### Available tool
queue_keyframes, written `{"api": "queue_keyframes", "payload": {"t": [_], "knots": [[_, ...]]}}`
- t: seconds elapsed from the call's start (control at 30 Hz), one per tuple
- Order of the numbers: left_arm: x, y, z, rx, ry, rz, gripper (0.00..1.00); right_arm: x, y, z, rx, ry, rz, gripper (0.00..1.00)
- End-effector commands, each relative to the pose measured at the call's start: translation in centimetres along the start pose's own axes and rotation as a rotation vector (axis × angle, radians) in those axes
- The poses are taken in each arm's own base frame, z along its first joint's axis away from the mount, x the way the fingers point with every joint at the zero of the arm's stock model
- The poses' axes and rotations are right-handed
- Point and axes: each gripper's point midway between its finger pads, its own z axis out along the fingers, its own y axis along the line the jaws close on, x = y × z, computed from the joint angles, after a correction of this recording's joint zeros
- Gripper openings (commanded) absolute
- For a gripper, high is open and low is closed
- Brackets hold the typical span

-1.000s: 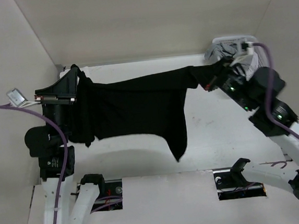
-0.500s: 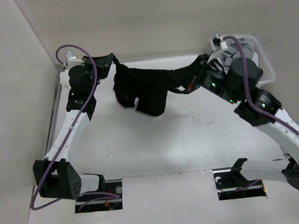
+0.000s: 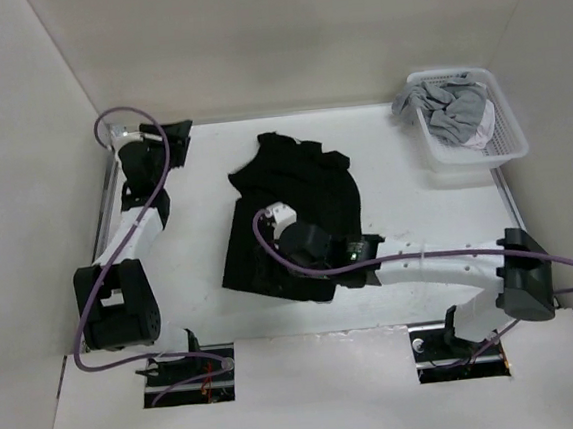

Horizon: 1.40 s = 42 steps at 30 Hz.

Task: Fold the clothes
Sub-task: Flatten the tank top out

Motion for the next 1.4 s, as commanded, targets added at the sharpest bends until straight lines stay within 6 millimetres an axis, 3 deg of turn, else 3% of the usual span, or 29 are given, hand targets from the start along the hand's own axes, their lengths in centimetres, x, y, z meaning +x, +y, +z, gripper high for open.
{"api": "queue_keyframes", "payload": {"t": [0.0,0.1,0.17,0.3,0.4,0.5,0.6,0.77,0.93,1.03,1.37], "knots": [[-0.3,3.9,-2.9,-0.042,-0.051,-0.009,0.5,-1.2,0.3,-1.4,-0.047,-0.081,0.035,0.66],[1.0,7.6,-6.1,-0.11,-0.075,0.01,0.47,-1.4,-5.0,-1.7,0.035,-0.138,0.111,0.66],[2.9,9.5,-8.0,-0.147,-0.046,0.055,0.45,-0.8,-9.4,-2.5,0.124,-0.169,0.186,0.53],[6.6,13.1,-11.5,-0.235,0.053,0.197,0.42,1.8,-15.8,-4.0,0.257,-0.197,0.296,0.18],[9.1,16.2,-14.5,-0.346,0.14,0.323,0.37,4.2,-20.3,-5.2,0.369,-0.2,0.375,0.21],[11.5,18.2,-17.7,-0.435,0.215,0.423,0.35,5.4,-23.7,-6.6,0.477,-0.222,0.424,0.44],[12.8,19.7,-20.9,-0.526,0.258,0.526,0.36,6.0,-26.2,-8.0,0.569,-0.243,0.451,0.49],[13.1,21.2,-24.5,-0.659,0.275,0.619,0.4,6.0,-26.9,-8.3,0.581,-0.25,0.474,0.48],[15.3,22.3,-26.9,-0.753,0.376,0.595,0.37,5.5,-26.5,-7.8,0.545,-0.278,0.473,0.47],[14.7,23.4,-28.8,-0.858,0.369,0.609,0.34,5.3,-25.9,-7.4,0.508,-0.28,0.473,0.47],[16.1,24.7,-29.2,-0.907,0.4,0.654,0.38,4.6,-24.6,-6.5,0.411,-0.303,0.455,0.47]]}}
